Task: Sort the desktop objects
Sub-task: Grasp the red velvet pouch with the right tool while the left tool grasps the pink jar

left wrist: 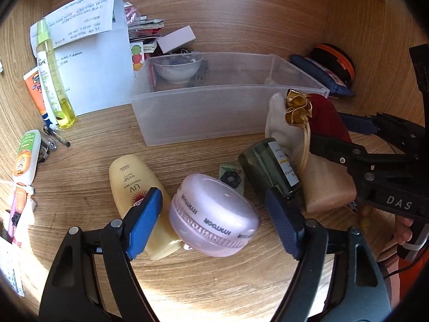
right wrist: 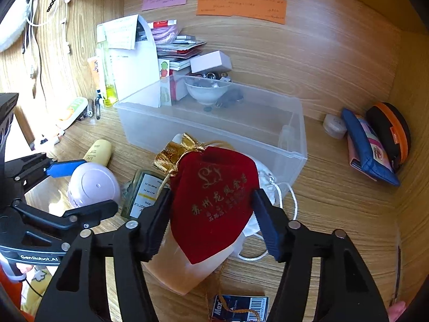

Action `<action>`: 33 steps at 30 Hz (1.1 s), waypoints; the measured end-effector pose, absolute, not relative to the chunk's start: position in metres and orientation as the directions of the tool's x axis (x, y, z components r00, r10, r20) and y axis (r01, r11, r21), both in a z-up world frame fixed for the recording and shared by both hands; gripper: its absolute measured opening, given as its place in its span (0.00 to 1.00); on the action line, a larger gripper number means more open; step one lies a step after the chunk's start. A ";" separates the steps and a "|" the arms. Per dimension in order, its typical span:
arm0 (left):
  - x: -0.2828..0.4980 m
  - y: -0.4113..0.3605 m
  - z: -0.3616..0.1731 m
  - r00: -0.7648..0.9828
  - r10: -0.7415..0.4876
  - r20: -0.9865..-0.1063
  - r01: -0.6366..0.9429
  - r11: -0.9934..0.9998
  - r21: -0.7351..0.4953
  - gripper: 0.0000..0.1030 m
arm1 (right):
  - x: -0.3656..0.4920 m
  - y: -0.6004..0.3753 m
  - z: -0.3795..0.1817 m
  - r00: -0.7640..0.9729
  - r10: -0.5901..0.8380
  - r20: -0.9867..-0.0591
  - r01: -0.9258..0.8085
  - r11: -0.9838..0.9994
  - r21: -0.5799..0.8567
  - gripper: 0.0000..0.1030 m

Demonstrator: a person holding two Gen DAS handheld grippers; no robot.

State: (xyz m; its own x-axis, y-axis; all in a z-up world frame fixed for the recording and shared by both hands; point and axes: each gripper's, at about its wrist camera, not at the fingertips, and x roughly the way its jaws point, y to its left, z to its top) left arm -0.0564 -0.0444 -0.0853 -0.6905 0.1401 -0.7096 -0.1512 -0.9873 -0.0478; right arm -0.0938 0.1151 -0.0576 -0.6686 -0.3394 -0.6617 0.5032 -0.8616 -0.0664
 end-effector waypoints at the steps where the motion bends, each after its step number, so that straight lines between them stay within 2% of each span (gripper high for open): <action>1: -0.057 -0.042 -0.086 -0.688 0.135 -0.713 -0.153 -0.987 -0.040 0.69 | -0.094 0.115 -0.058 -0.668 -0.341 -0.661 0.505 -0.861 -0.066 0.52; 2: -0.058 -0.040 -0.087 -0.686 0.129 -0.716 -0.153 -0.988 -0.032 0.63 | -0.094 0.115 -0.057 -0.667 -0.346 -0.660 0.509 -0.859 -0.064 0.50; 10: -0.058 -0.037 -0.087 -0.695 0.109 -0.710 -0.148 -0.989 -0.007 0.62 | -0.093 0.121 -0.054 -0.643 -0.405 -0.650 0.535 -0.845 -0.002 0.31; 14: -0.055 -0.037 -0.078 -0.708 0.120 -0.696 -0.152 -0.988 -0.016 0.41 | -0.091 0.125 -0.051 -0.642 -0.424 -0.639 0.542 -0.840 0.013 0.23; 16: -0.055 -0.038 -0.074 -0.713 0.135 -0.688 -0.160 -0.987 -0.029 0.37 | -0.089 0.129 -0.050 -0.646 -0.430 -0.631 0.541 -0.841 0.019 0.19; 25: -0.050 -0.041 -0.071 -0.713 0.158 -0.683 -0.178 -0.983 -0.041 0.35 | -0.079 0.151 -0.028 -0.683 -0.453 -0.573 0.520 -0.852 0.055 0.16; 28: -0.043 -0.040 -0.070 -0.720 0.132 -0.682 -0.177 -0.984 -0.003 0.38 | -0.077 0.160 -0.021 -0.682 -0.472 -0.559 0.521 -0.850 0.082 0.16; 30: -0.042 -0.041 -0.071 -0.716 0.128 -0.686 -0.180 -0.984 0.004 0.52 | -0.074 0.163 -0.018 -0.691 -0.468 -0.552 0.515 -0.853 0.079 0.16; 31: -0.041 -0.042 -0.072 -0.714 0.127 -0.688 -0.182 -0.983 0.008 0.63 | -0.073 0.165 -0.017 -0.691 -0.471 -0.549 0.517 -0.852 0.081 0.16; 32: -0.041 -0.042 -0.073 -0.714 0.123 -0.689 -0.183 -0.983 0.014 0.68 | -0.072 0.166 -0.016 -0.690 -0.474 -0.547 0.519 -0.851 0.084 0.16; 33: -0.040 -0.042 -0.074 -0.714 0.124 -0.689 -0.186 -0.982 0.016 0.68 | -0.071 0.166 -0.016 -0.689 -0.476 -0.546 0.519 -0.850 0.086 0.16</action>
State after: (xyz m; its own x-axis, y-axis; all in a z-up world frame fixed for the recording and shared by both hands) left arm -0.0398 -0.0420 -0.0737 -0.7140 0.1239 -0.6891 -0.1858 -0.9825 0.0158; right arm -0.0714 0.1662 -0.0156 -0.6893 -0.4759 -0.5462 0.5192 -0.8504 0.0857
